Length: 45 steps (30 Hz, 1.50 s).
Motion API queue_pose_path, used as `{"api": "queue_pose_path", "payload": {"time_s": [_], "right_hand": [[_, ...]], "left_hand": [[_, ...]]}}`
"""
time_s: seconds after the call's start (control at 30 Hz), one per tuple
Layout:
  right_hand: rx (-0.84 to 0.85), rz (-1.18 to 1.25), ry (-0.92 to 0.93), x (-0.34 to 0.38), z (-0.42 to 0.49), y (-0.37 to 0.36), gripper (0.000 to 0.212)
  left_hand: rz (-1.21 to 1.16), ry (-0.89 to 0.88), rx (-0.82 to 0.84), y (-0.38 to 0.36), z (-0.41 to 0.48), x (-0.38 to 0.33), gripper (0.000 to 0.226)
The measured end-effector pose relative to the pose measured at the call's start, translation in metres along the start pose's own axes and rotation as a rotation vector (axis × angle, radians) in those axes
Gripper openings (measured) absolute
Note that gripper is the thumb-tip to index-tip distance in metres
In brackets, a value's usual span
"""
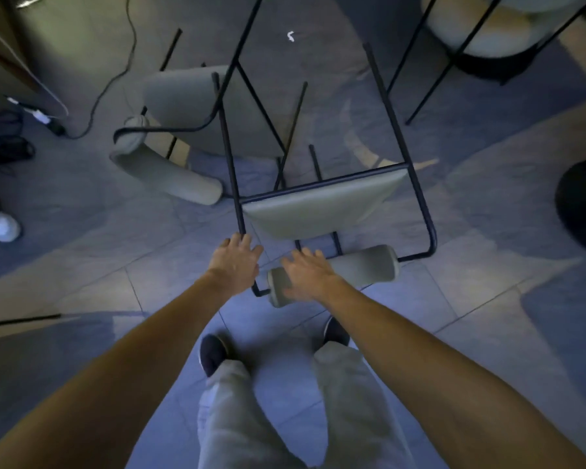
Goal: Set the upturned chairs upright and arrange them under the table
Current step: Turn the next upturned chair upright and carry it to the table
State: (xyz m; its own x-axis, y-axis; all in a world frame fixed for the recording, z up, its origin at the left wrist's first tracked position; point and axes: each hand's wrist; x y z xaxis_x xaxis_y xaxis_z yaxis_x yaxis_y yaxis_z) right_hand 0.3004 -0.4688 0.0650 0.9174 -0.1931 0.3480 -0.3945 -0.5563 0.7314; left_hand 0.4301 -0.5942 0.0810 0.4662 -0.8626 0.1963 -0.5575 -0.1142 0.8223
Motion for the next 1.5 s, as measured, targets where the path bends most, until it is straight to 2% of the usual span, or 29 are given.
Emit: {"api": "queue_pose_path", "payload": {"time_s": [0.2,0.33,0.47,0.53,0.63,0.9,1.13,1.33,1.5], "right_hand": [[-0.046,0.129,-0.196,0.03,0.038,-0.017,0.062],[-0.094,0.26,-0.32,0.057,0.062,-0.044,0.067],[-0.109,0.367,-0.385,0.079,0.088,-0.071,0.059],[-0.146,0.417,-0.402,0.085,0.099,-0.082,0.05],[-0.209,0.528,-0.455,0.087,0.11,-0.096,0.038],[-0.206,0.735,-0.508,0.088,0.113,-0.103,0.037],[-0.227,0.739,-0.515,0.087,0.085,-0.115,0.027],[-0.227,0.735,-0.539,0.09,0.057,-0.136,0.024],[-0.259,0.743,-0.548,0.099,0.034,-0.151,0.026]], "left_hand": [[0.22,-0.246,-0.034,-0.023,0.034,0.032,0.041],[0.305,-0.401,-0.035,-0.047,0.043,0.041,0.046],[0.361,-0.519,-0.06,-0.072,0.055,0.045,0.048],[0.373,-0.529,-0.037,-0.081,0.062,0.045,0.059],[0.336,-0.544,-0.046,-0.088,0.071,0.041,0.054],[0.324,-0.576,-0.047,-0.082,0.075,0.035,0.048],[0.3,-0.518,0.053,-0.088,0.056,0.009,0.048],[0.296,-0.51,0.053,-0.099,0.031,-0.014,0.043],[0.244,-0.521,0.044,-0.112,0.012,-0.029,0.054]]}}
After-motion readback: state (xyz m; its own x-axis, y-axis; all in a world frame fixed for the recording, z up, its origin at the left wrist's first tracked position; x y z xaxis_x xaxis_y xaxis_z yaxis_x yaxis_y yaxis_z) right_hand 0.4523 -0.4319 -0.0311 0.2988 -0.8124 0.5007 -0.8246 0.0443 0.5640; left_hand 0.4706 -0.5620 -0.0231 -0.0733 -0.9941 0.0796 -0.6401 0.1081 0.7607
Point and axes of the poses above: each hand's wrist, its own z-axis towards the middle knuckle, its own y-axis out of the back of the hand, x = y × z, and after that the axes turned 7 degrees about y, right-handed
